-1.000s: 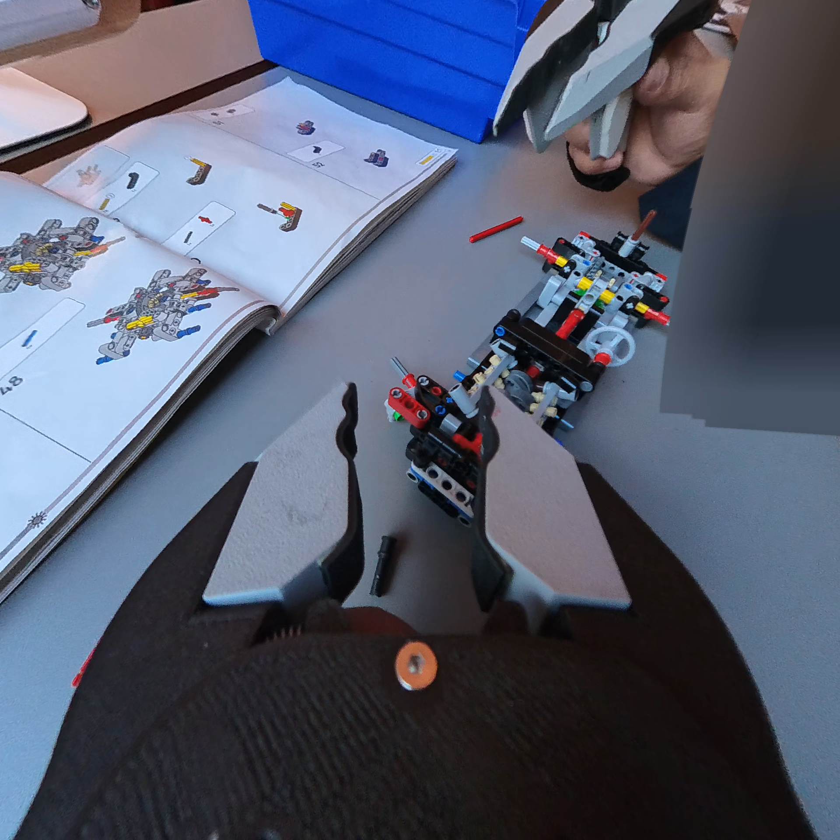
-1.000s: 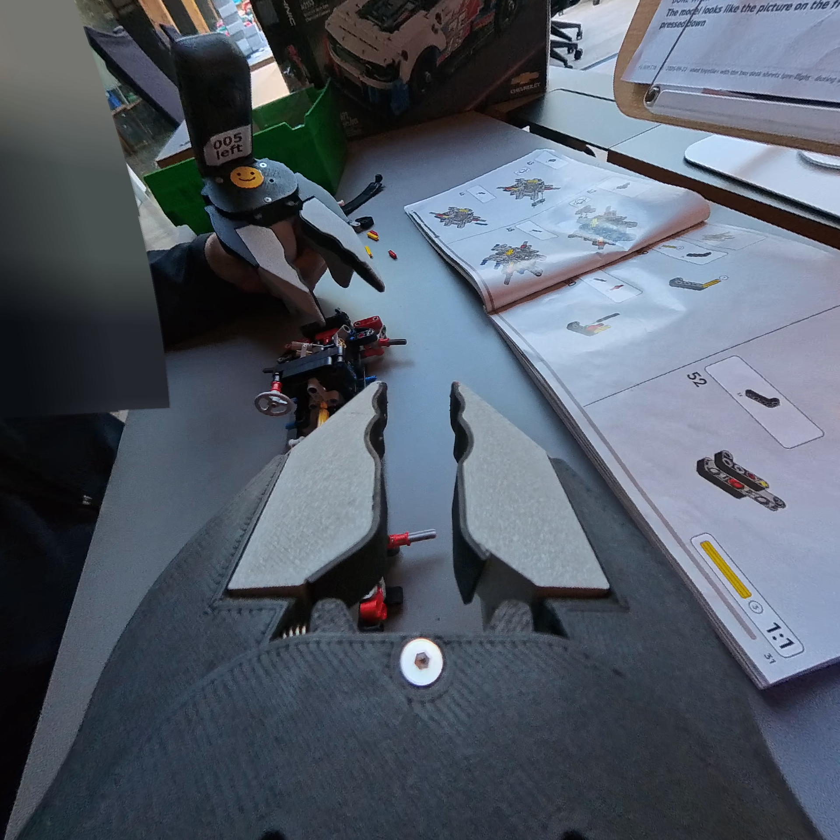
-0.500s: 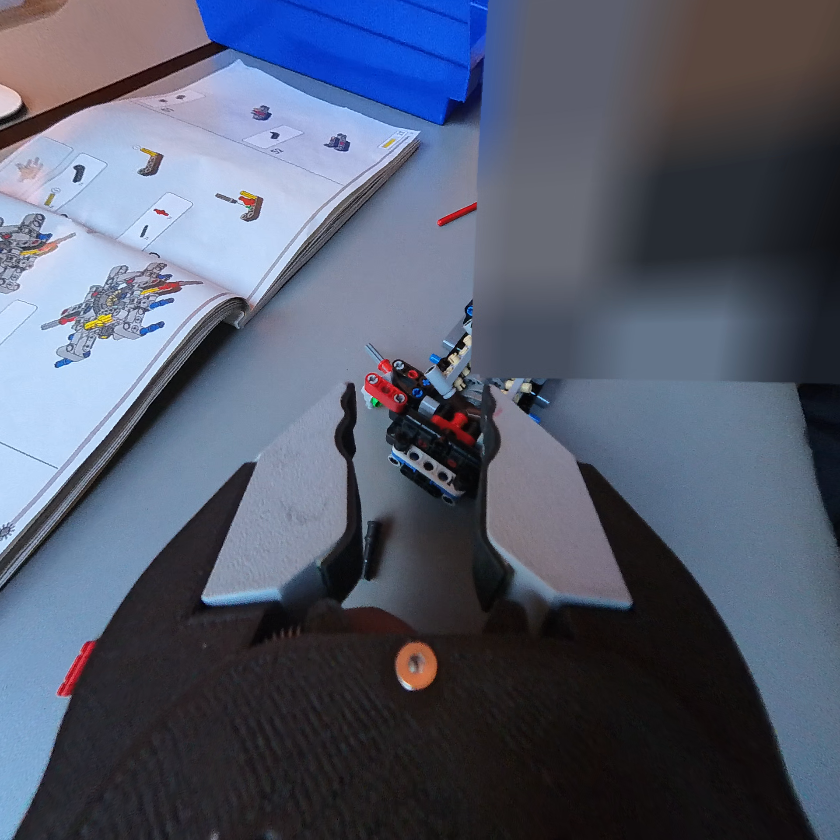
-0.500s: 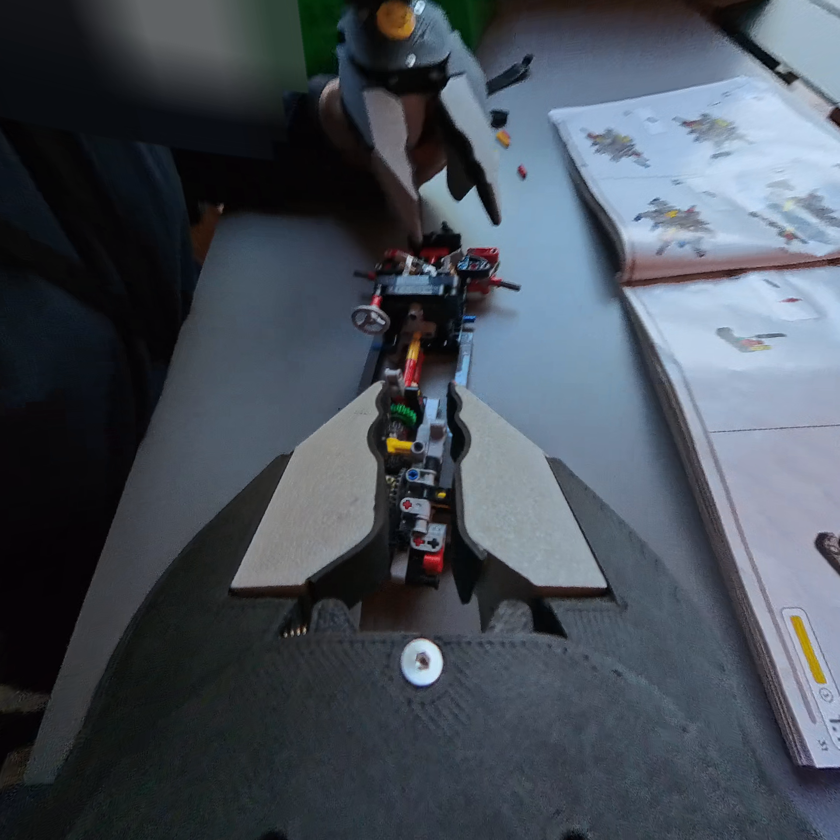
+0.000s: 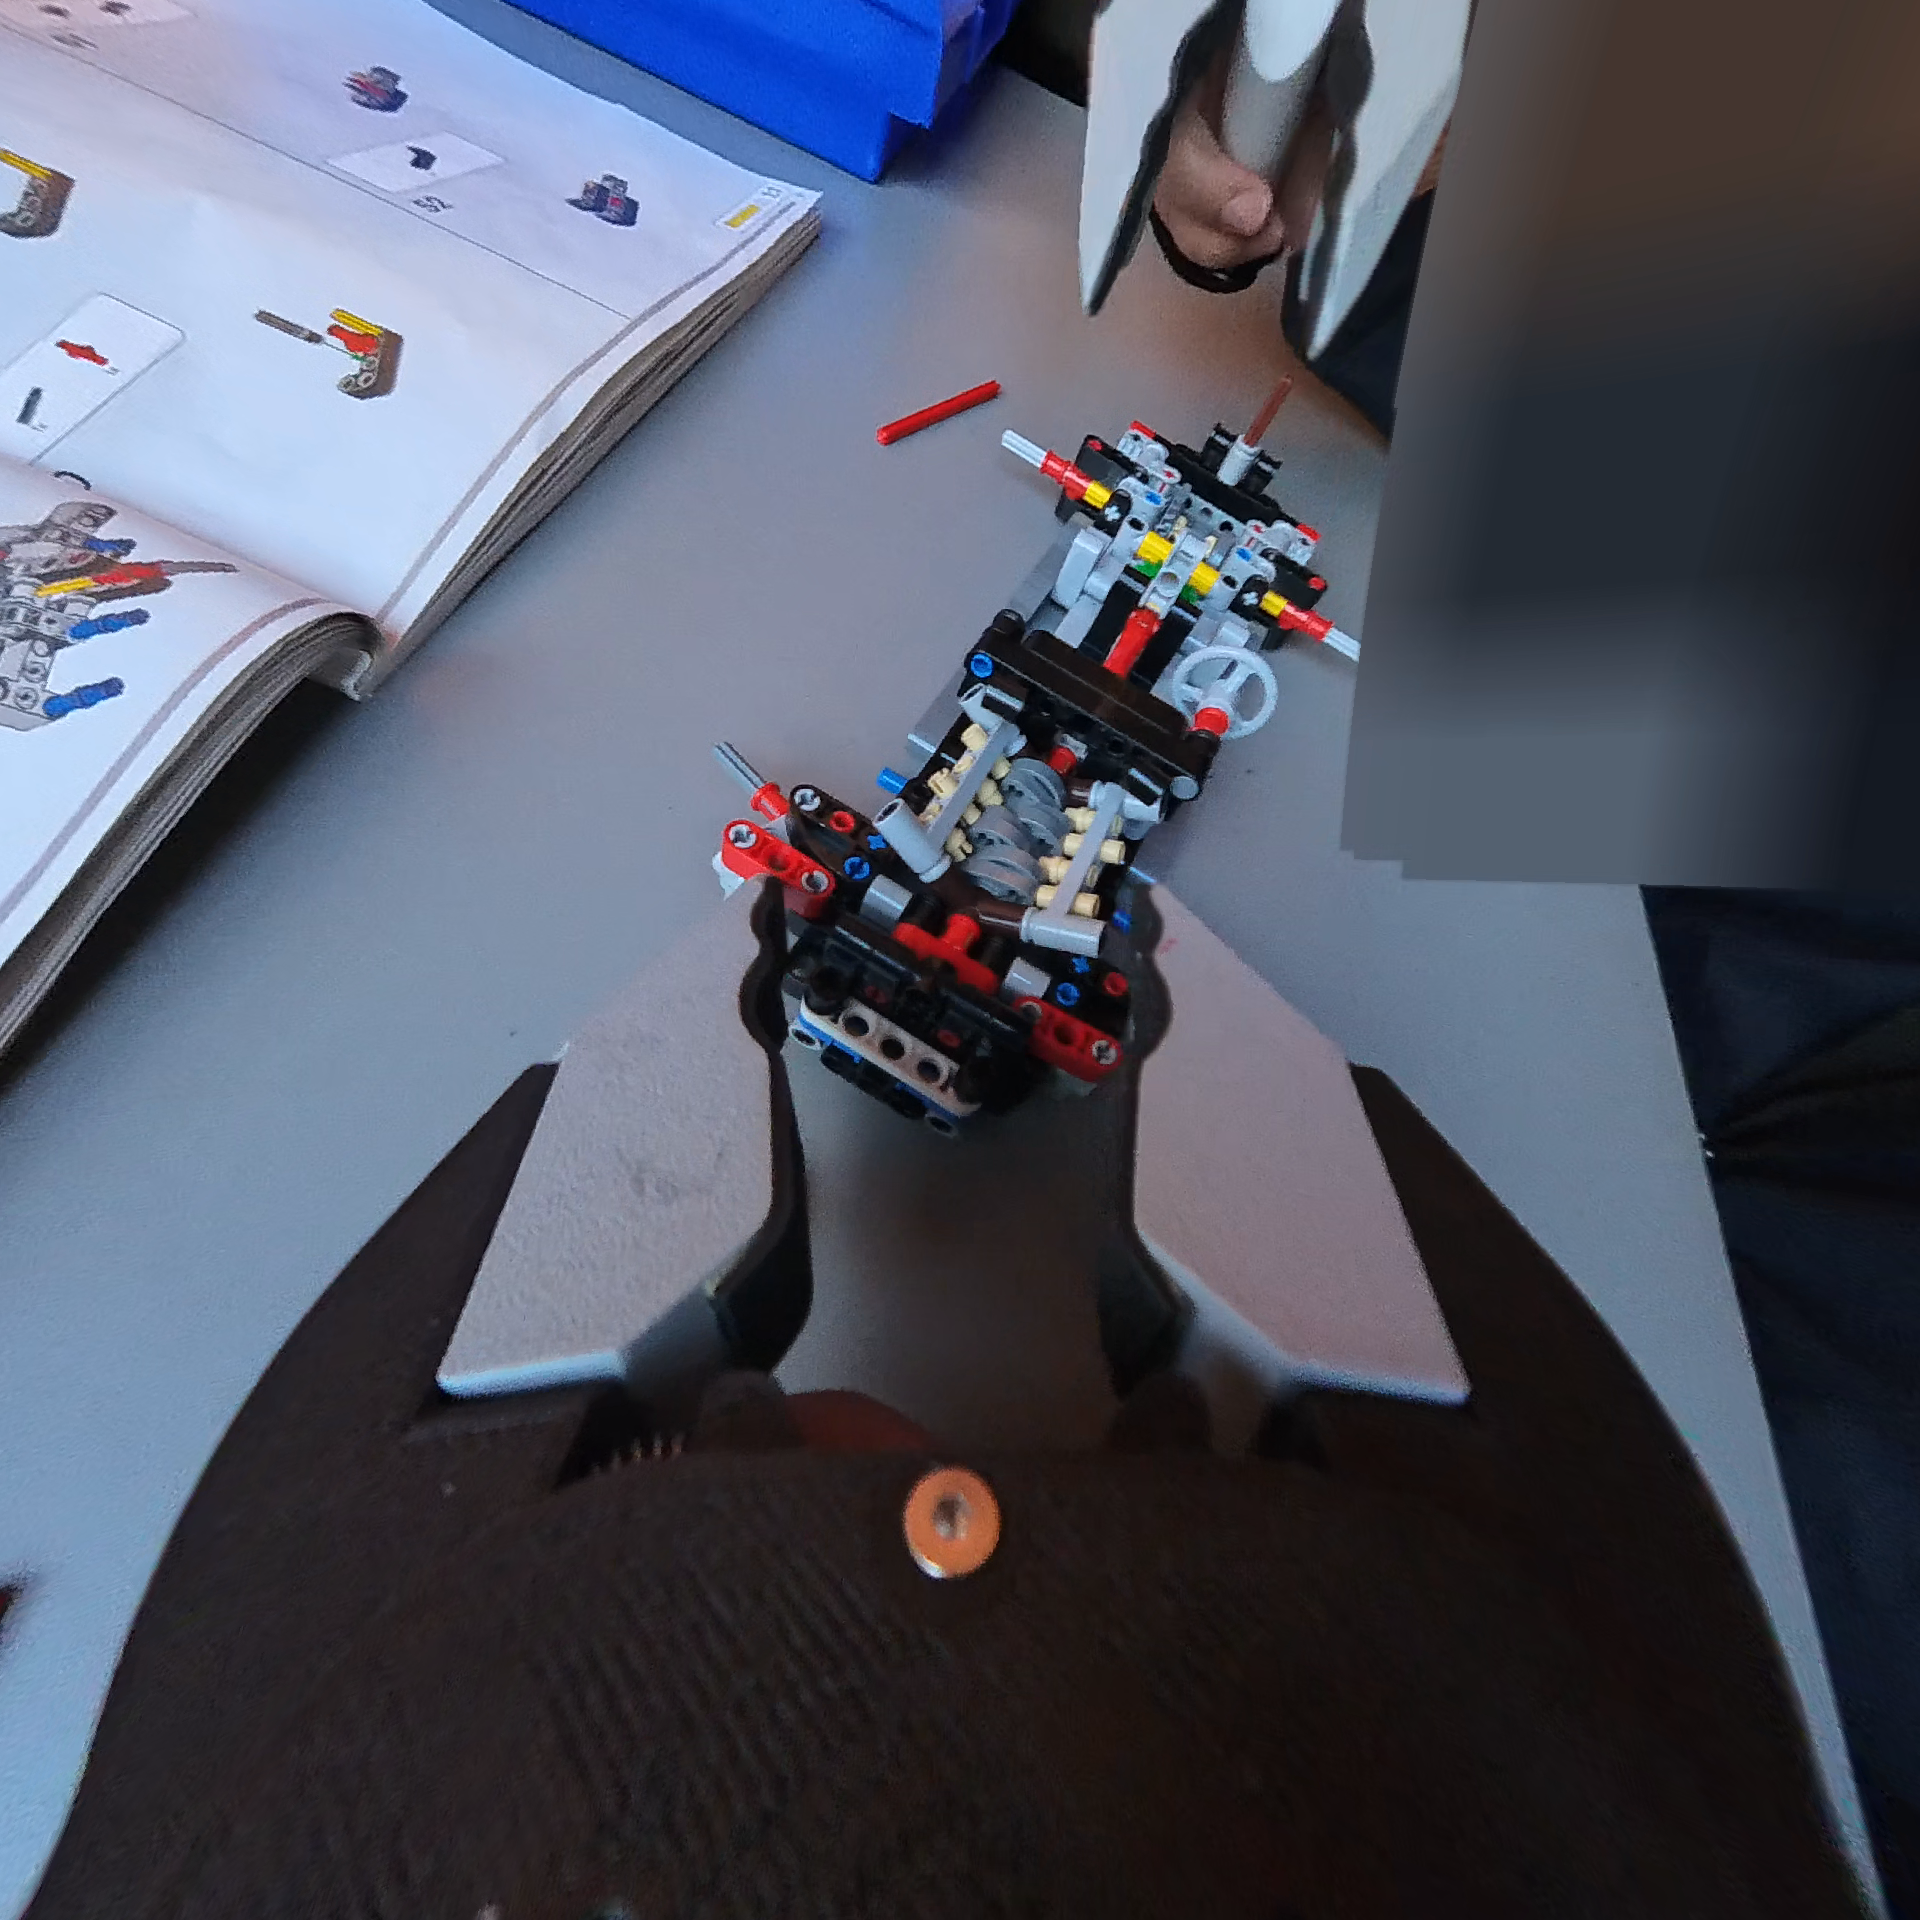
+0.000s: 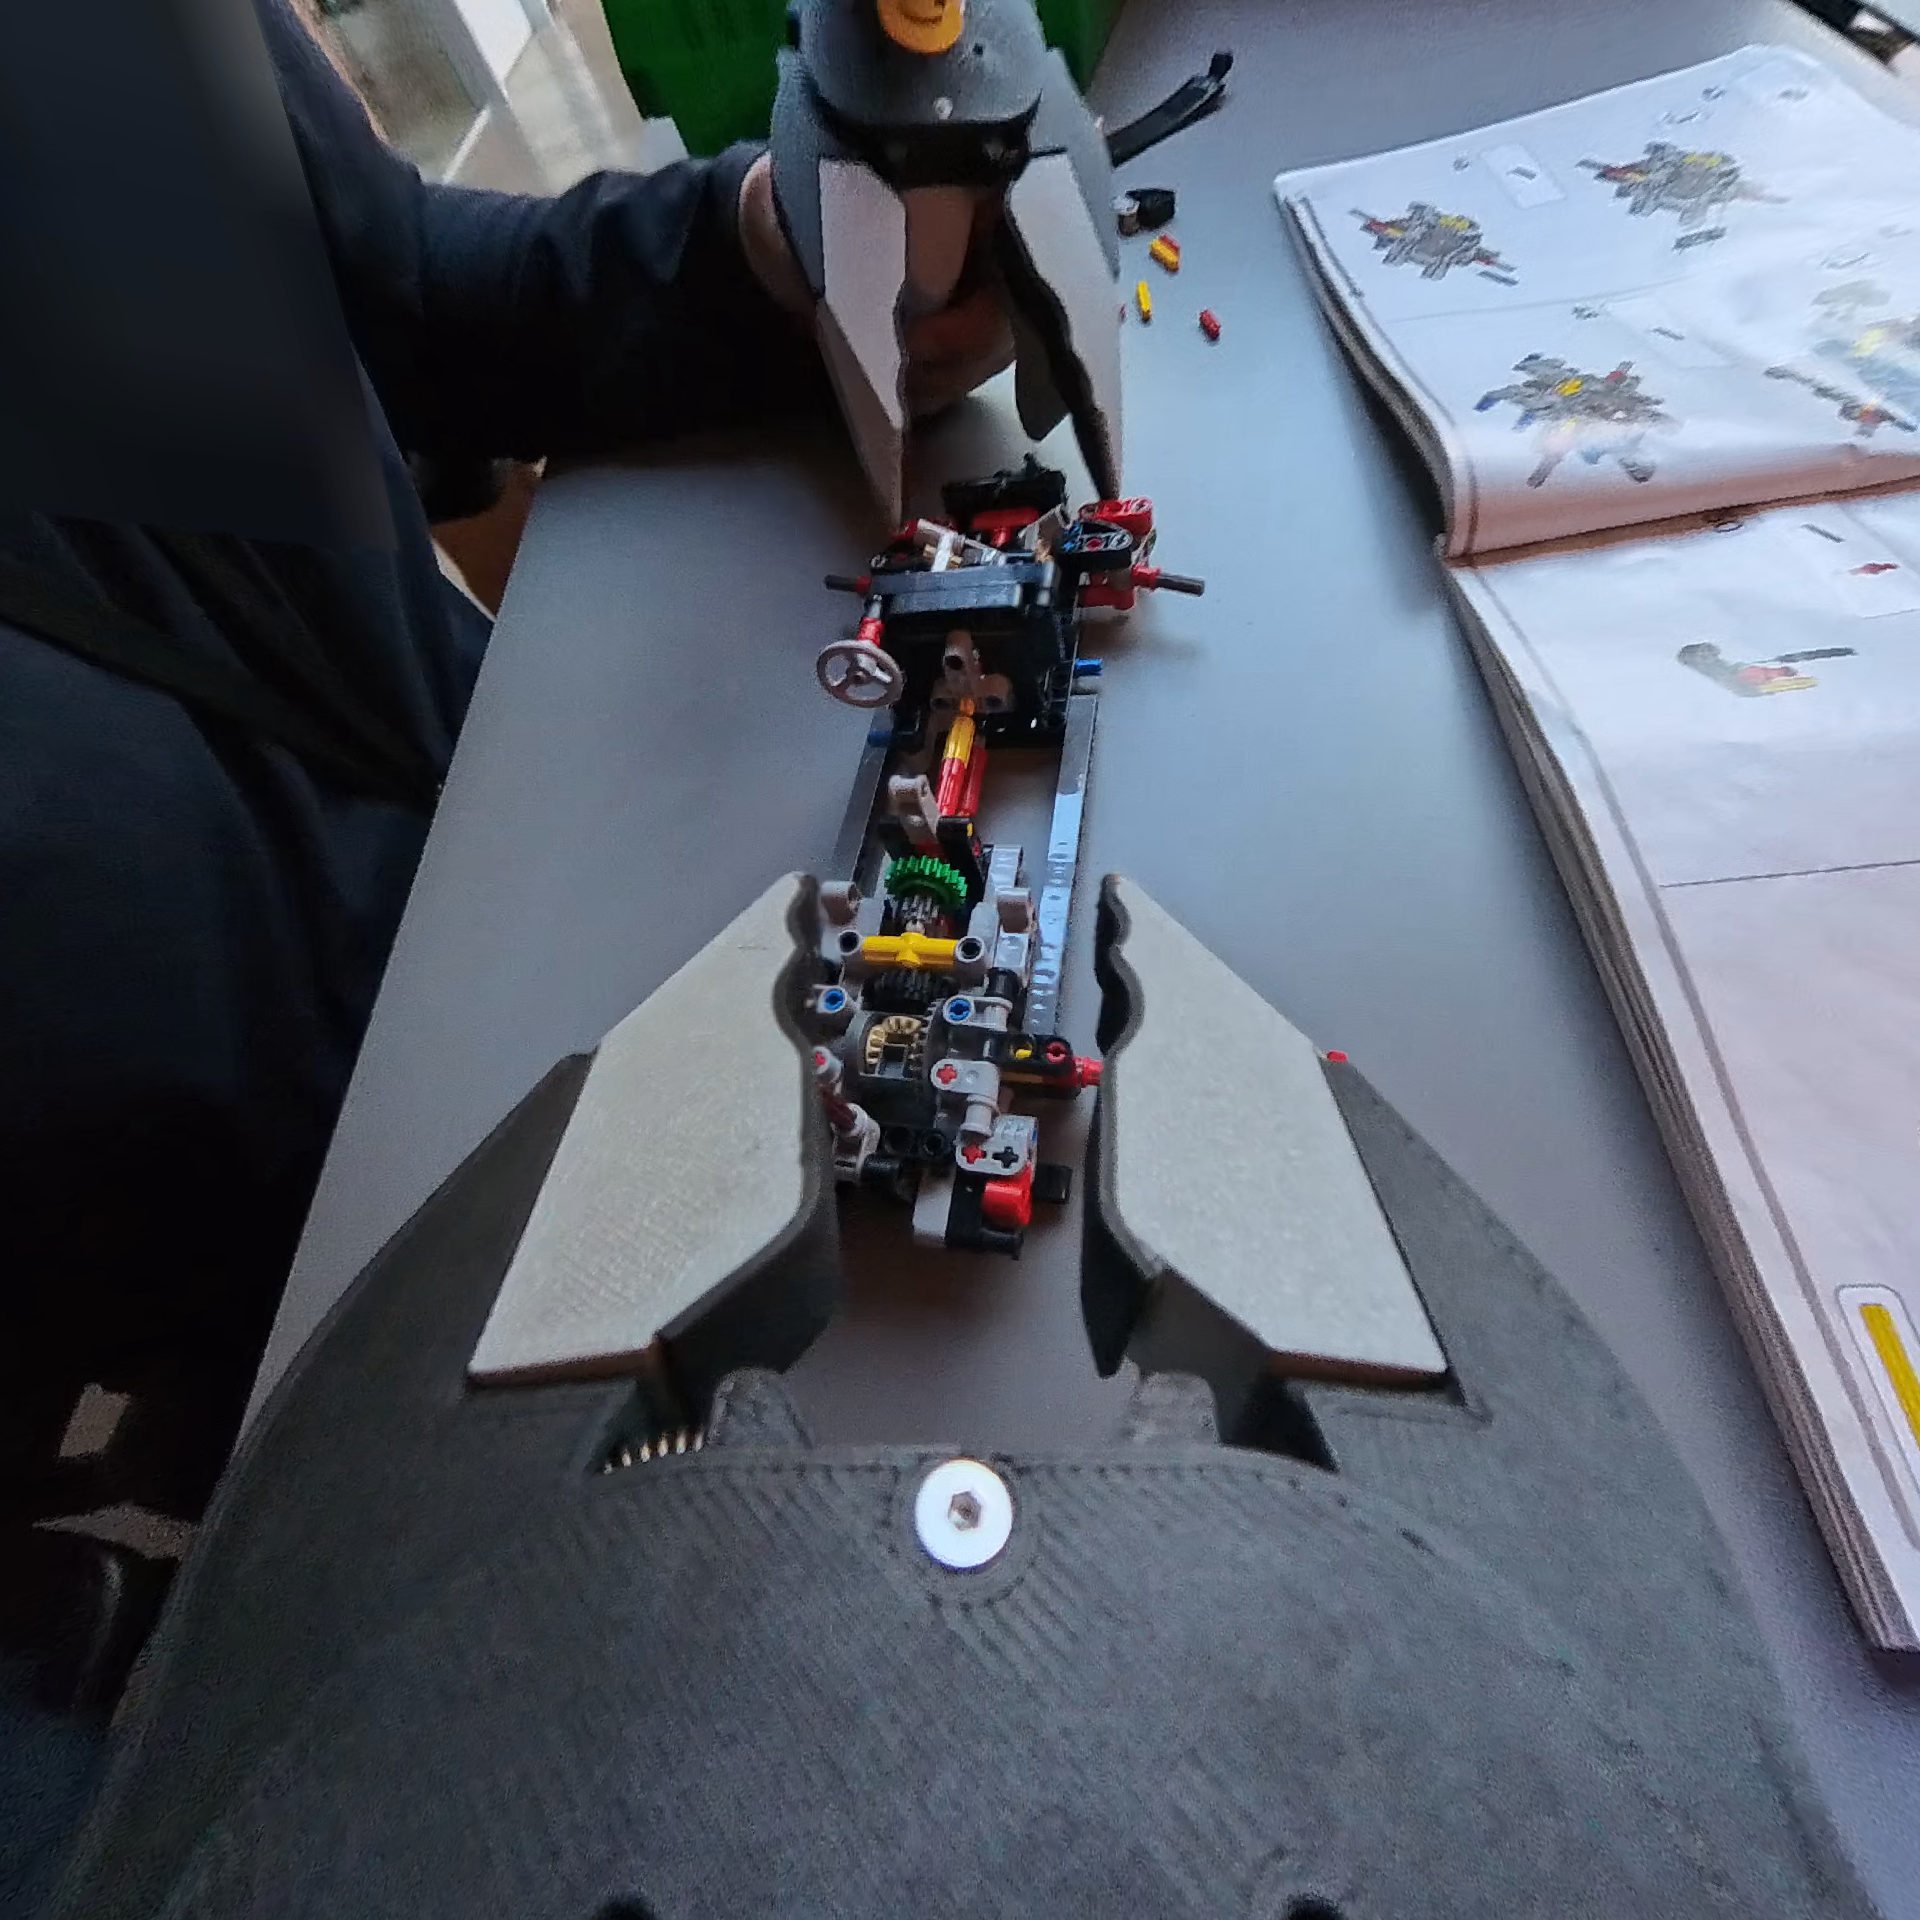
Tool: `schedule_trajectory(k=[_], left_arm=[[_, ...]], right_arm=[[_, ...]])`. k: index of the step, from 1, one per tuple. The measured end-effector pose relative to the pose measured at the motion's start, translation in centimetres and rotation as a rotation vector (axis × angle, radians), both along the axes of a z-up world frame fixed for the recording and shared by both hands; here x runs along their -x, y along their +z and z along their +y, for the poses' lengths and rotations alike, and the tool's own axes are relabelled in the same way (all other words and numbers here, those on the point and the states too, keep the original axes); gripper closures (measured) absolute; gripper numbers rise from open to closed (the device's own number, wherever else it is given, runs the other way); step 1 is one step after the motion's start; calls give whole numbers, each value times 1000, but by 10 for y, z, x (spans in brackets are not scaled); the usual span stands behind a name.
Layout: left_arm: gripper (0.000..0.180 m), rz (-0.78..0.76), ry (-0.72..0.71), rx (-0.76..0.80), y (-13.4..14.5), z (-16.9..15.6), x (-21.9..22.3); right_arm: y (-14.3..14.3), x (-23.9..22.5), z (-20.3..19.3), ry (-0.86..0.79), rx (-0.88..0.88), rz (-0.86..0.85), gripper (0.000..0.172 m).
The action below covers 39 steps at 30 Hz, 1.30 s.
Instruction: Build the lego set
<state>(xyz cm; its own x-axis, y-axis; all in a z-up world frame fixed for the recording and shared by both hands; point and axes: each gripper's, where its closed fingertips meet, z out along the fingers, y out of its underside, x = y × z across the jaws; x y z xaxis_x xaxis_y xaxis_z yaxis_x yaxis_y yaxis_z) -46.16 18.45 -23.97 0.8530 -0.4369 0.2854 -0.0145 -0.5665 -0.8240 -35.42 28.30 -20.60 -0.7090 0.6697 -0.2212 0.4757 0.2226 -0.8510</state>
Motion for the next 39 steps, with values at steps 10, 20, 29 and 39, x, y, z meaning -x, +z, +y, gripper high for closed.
schedule_trajectory(k=[10,20,29,39], left_arm=[[117,33,14,-4,-2,1,1],[118,3,66,-41,6,-3,23],[118,-25,53,-36,7,-4,22],[116,-31,-16,-12,4,-11,11]], right_arm=[[-46,-5,-25,79,-299,-118,119],[-54,14,-43,69,-461,-80,116],[-24,14,-43,57,-301,51,121],[67,20,10,-176,106,362,124]])
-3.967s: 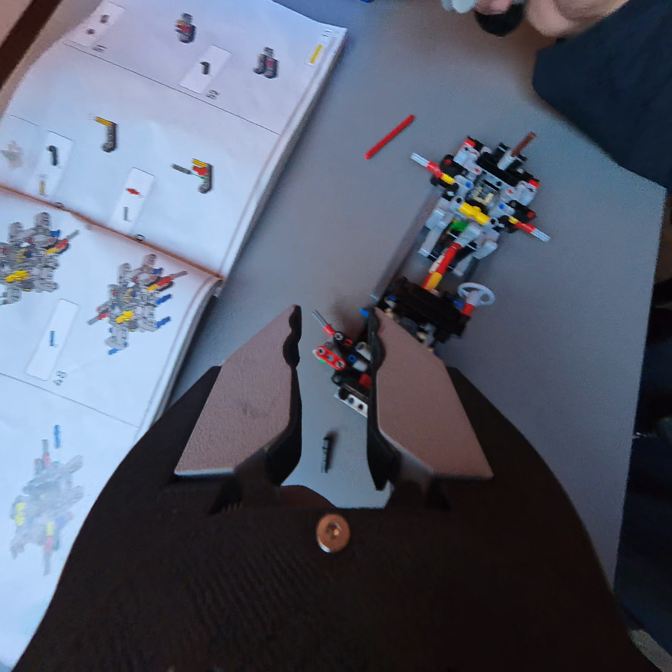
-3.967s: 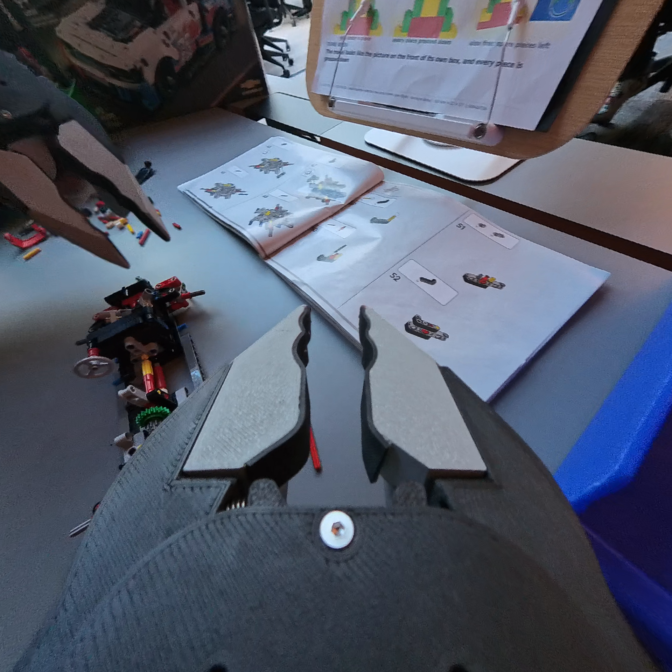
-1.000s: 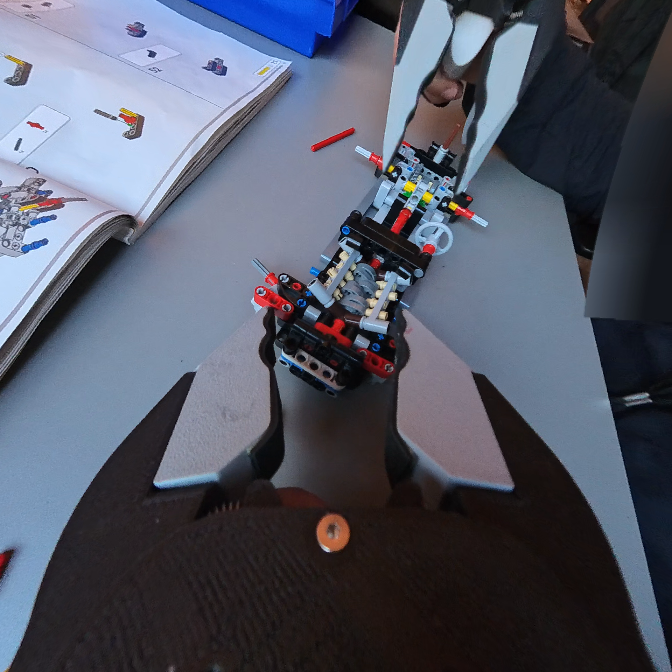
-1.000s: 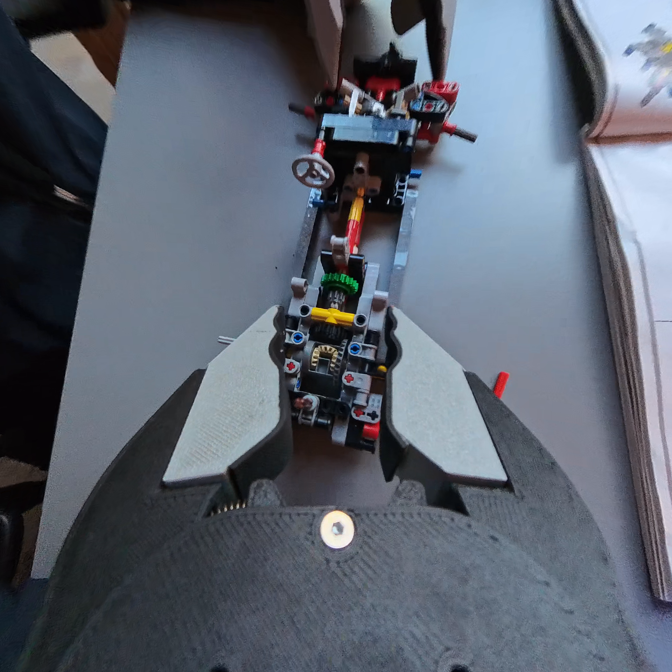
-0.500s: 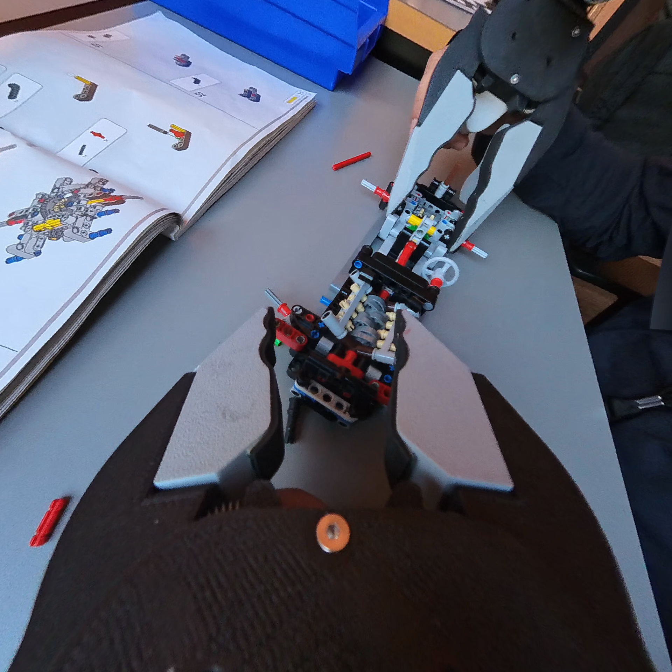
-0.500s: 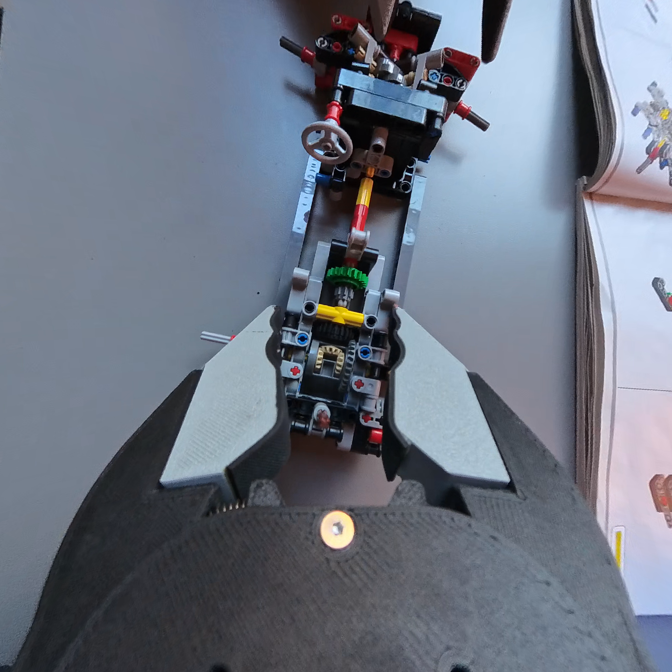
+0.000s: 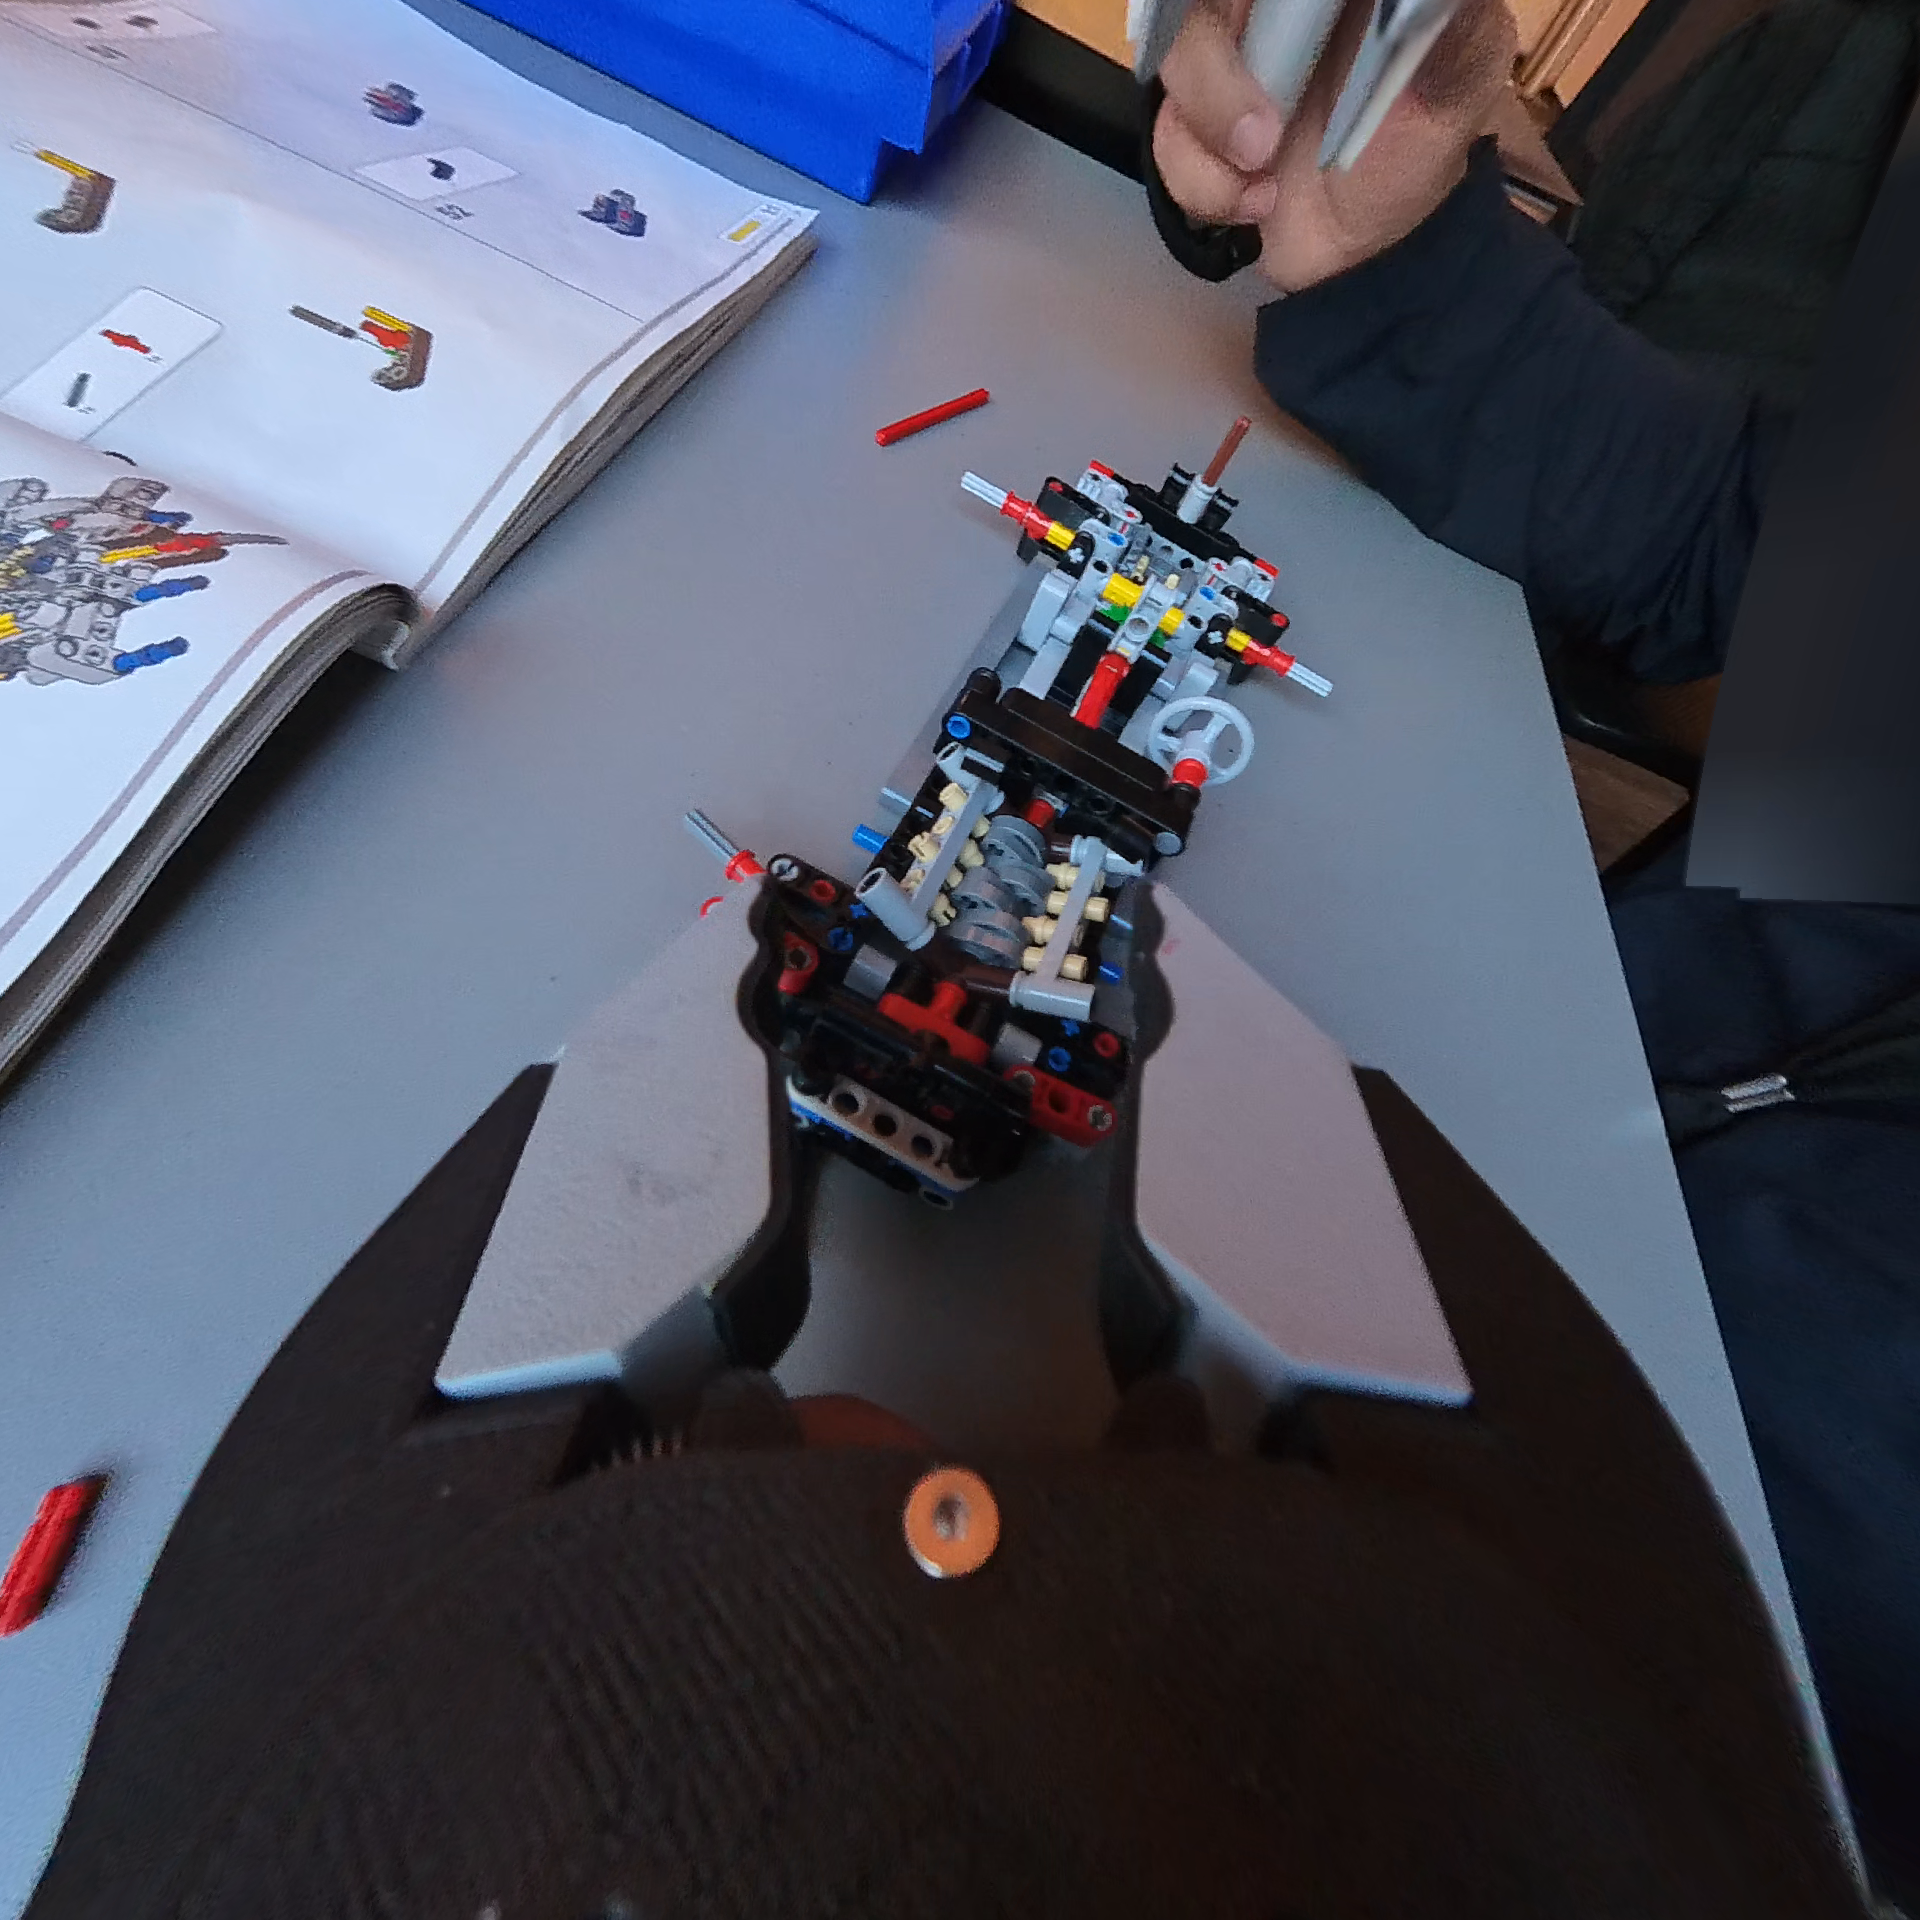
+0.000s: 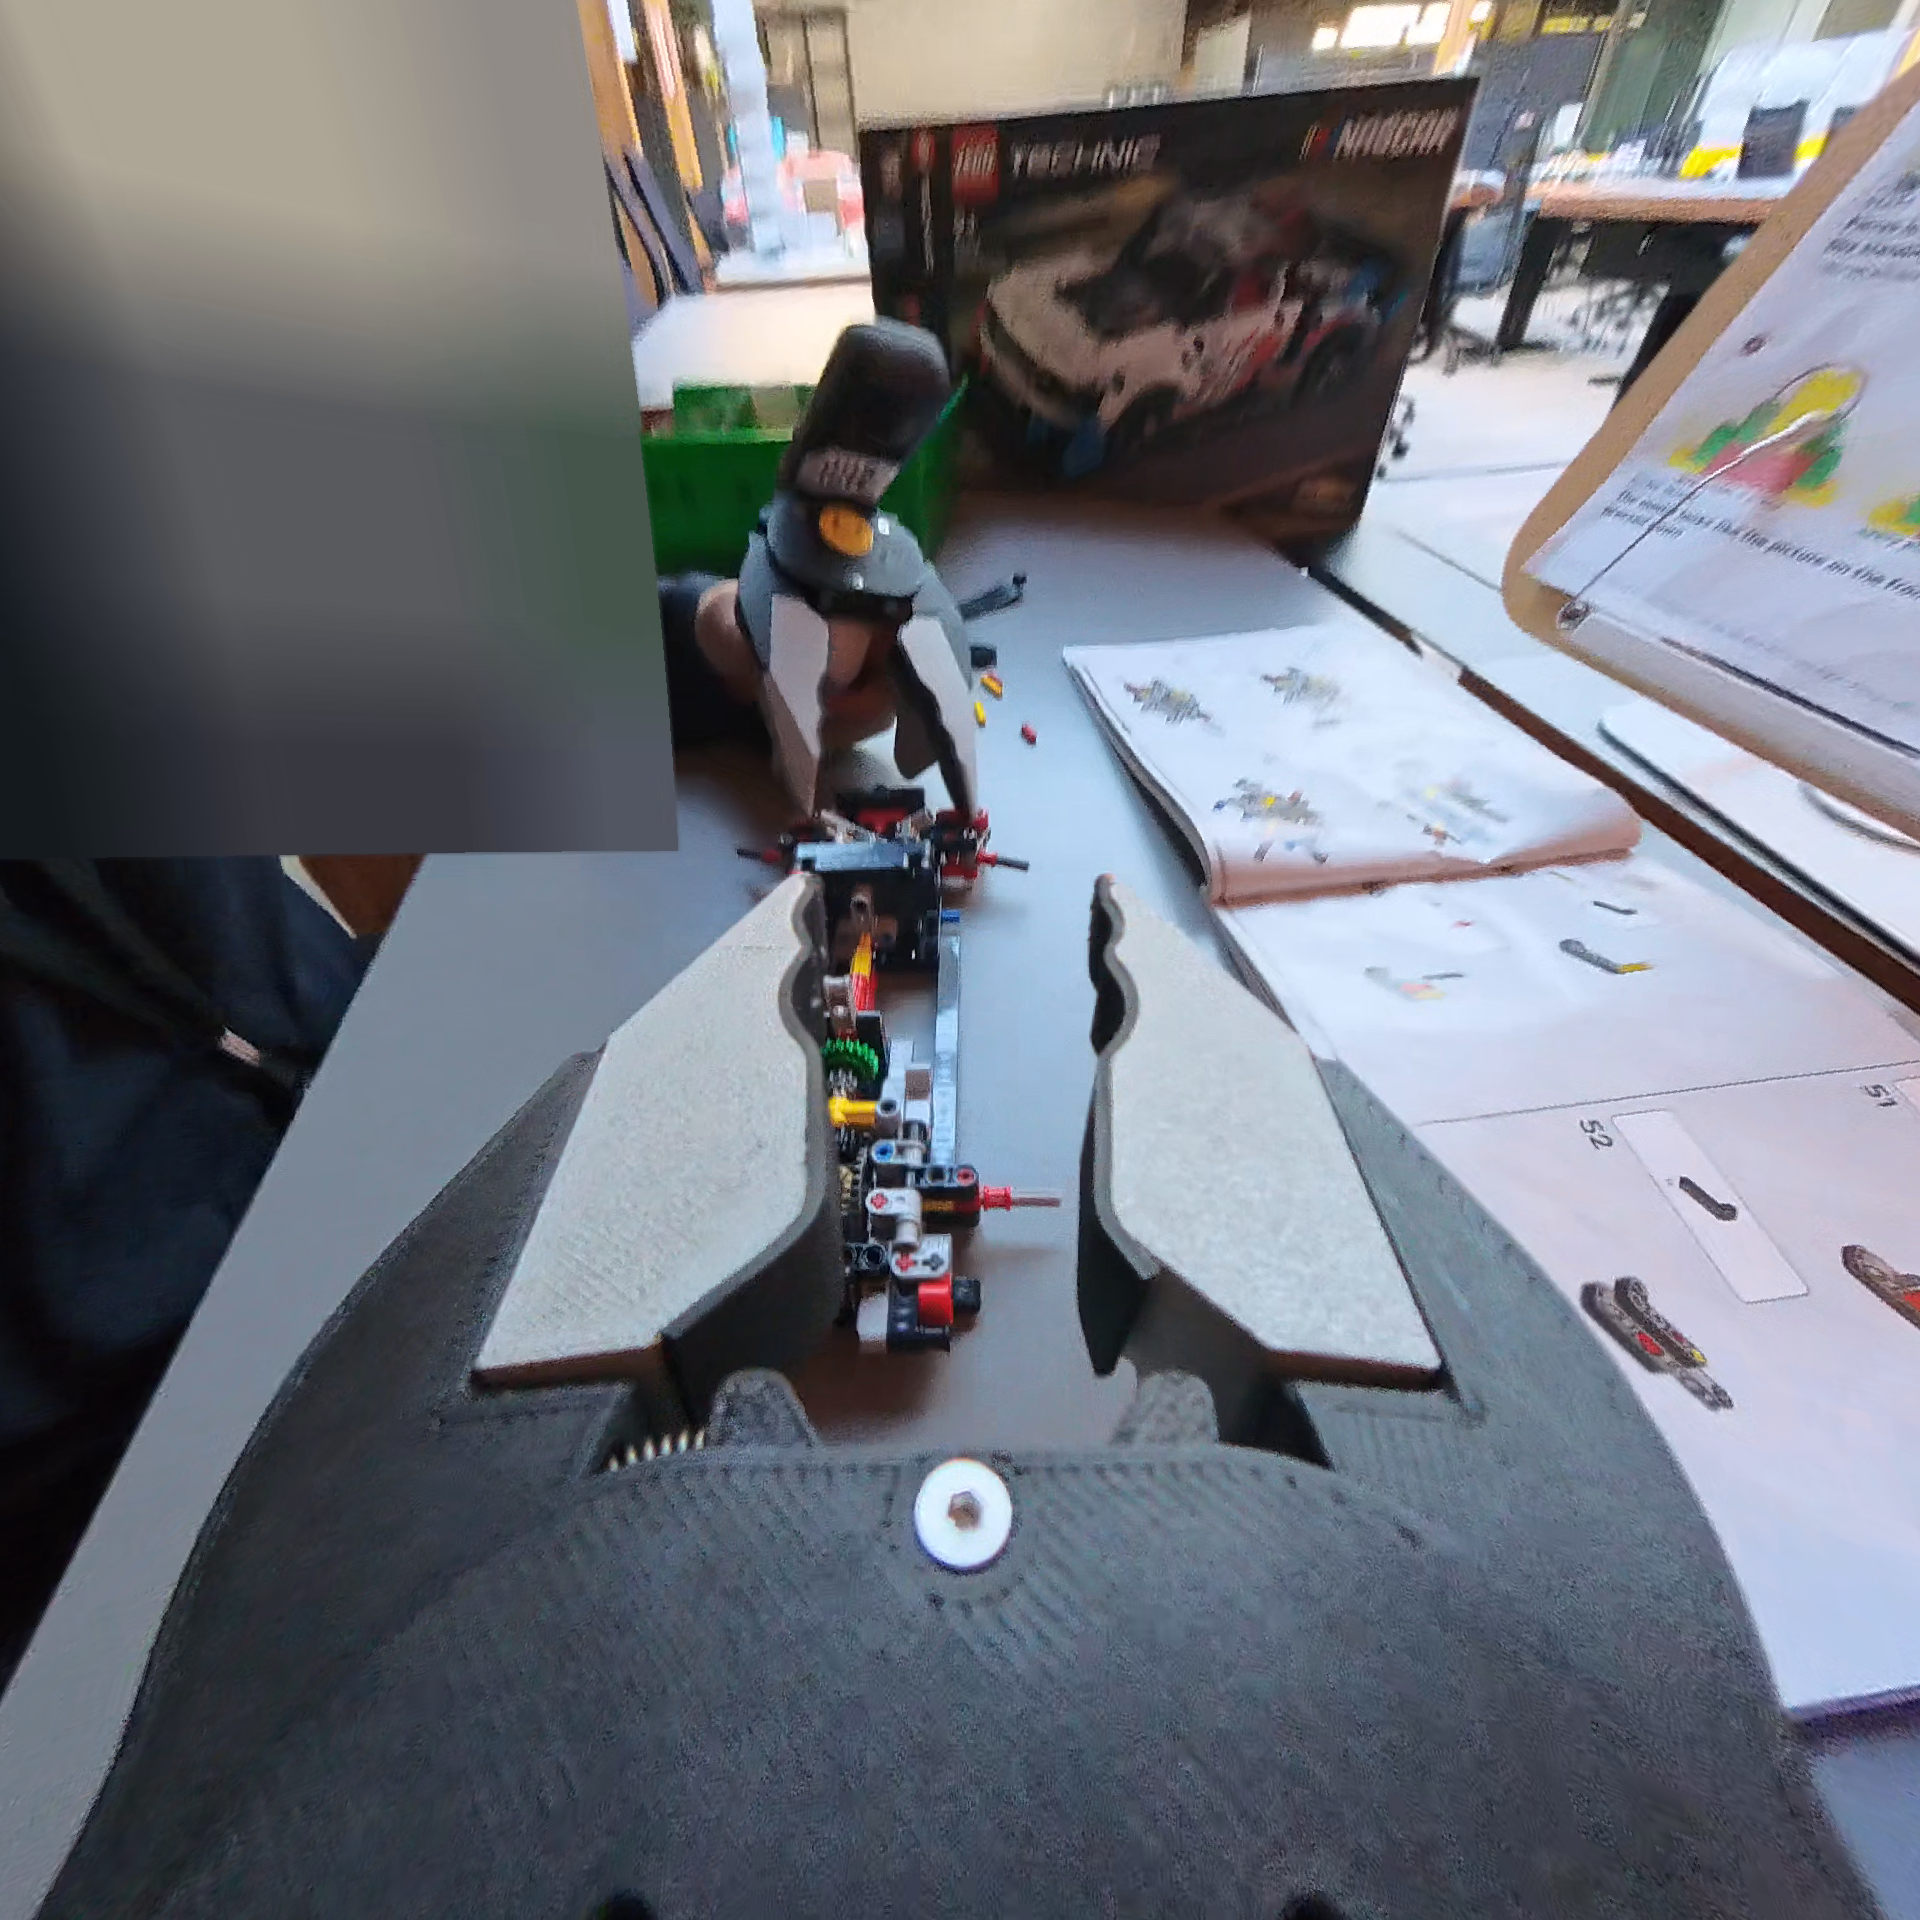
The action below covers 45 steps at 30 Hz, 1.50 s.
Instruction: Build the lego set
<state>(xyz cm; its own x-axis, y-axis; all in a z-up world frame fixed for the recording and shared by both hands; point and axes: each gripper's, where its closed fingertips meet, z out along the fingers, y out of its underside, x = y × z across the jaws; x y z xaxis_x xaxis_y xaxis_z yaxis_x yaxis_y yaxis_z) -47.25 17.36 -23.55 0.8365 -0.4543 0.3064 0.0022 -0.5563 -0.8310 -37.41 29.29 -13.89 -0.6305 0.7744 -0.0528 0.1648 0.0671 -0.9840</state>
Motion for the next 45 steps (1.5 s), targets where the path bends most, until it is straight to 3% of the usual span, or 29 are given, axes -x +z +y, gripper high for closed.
schedule_trajectory(k=[4,9,16,21,26,30,33,35,41,45], left_arm=[[112,-12,-13,-2,1,-2,-2],[111,-12,-22,-2,1,-3,-3],[113,22,-52,-5,-1,-5,-9],[109,64,-65,-13,-3,-6,-12],[103,100,-69,-14,-6,-5,-15],[100,151,-67,-17,-9,-2,-17],[102,159,-70,-54,-4,0,-20],[102,147,-66,-42,-5,0,-19],[99,188,-57,-15,-12,3,-19],[102,226,-45,-17,-14,5,-18]], right_arm=[[2,-1,0,19,43,-2,126],[-21,6,-23,63,-33,-83,131],[-70,23,-82,80,-356,-259,148],[-103,28,-80,20,-560,-357,154],[-107,26,-78,35,-572,-382,166],[-97,31,-65,-18,-701,-294,153],[-84,36,-65,-34,-601,-269,159],[-89,31,-69,17,-564,-339,158],[-119,28,-73,45,-752,-450,158],[-125,30,-72,38,-764,-486,163]])
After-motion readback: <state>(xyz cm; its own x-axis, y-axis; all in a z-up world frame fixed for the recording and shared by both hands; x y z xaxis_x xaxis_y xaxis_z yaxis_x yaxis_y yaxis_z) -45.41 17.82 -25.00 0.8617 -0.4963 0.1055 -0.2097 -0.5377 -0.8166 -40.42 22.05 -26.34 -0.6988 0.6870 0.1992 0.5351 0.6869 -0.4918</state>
